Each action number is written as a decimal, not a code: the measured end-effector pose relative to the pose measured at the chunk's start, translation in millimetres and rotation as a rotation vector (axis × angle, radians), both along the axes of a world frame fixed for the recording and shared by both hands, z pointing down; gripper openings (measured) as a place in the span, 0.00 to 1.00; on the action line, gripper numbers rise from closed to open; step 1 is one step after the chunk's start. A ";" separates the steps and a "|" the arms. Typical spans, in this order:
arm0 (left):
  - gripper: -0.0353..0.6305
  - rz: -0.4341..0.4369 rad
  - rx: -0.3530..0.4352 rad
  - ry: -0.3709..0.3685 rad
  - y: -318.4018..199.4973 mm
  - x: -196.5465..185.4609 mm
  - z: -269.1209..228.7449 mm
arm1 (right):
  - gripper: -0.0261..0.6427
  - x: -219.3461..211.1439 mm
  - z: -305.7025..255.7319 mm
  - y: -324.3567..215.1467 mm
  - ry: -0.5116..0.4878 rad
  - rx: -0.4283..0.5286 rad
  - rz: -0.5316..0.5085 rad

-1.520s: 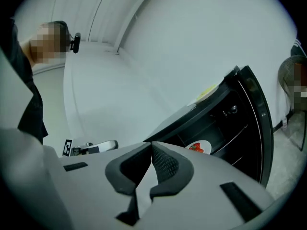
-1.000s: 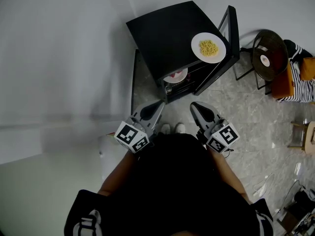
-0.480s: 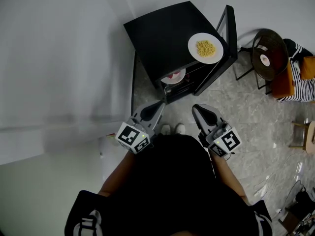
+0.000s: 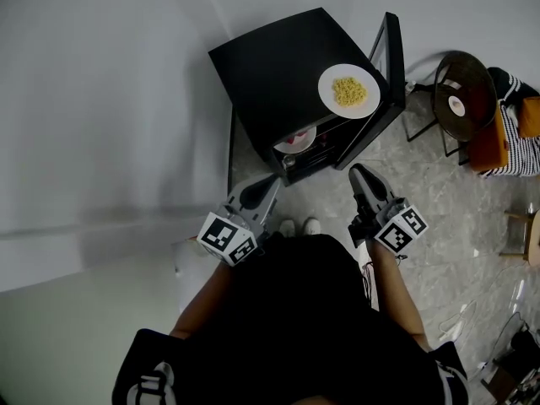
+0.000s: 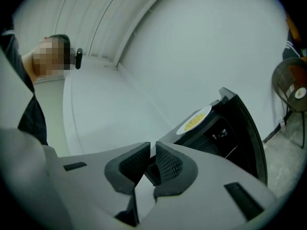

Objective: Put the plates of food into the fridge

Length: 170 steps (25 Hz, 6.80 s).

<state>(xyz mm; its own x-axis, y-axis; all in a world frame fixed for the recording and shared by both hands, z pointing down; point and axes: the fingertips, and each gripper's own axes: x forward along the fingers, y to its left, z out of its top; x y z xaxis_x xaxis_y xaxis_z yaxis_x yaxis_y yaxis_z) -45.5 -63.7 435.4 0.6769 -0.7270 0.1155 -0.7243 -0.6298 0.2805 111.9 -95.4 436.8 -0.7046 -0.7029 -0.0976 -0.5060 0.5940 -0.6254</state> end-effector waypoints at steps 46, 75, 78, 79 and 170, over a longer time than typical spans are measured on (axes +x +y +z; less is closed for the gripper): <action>0.09 -0.115 -0.072 0.020 -22.5 -25.9 11.1 | 0.19 26.1 47.7 -151.2 -0.703 -0.540 0.121; 0.09 -0.020 -0.101 0.057 11.4 -15.8 20.4 | 0.11 52.0 53.7 -54.1 -0.704 -0.594 0.148; 0.09 -0.005 -0.104 0.061 16.0 -13.8 22.5 | 0.11 54.3 57.0 -41.0 -0.707 -0.597 0.148; 0.09 -0.002 -0.104 0.063 17.2 -13.0 23.3 | 0.11 55.7 58.2 -37.0 -0.710 -0.597 0.150; 0.09 -0.150 -0.136 0.045 1.4 -41.8 23.9 | 0.09 11.7 240.3 -164.5 -0.480 -0.837 0.283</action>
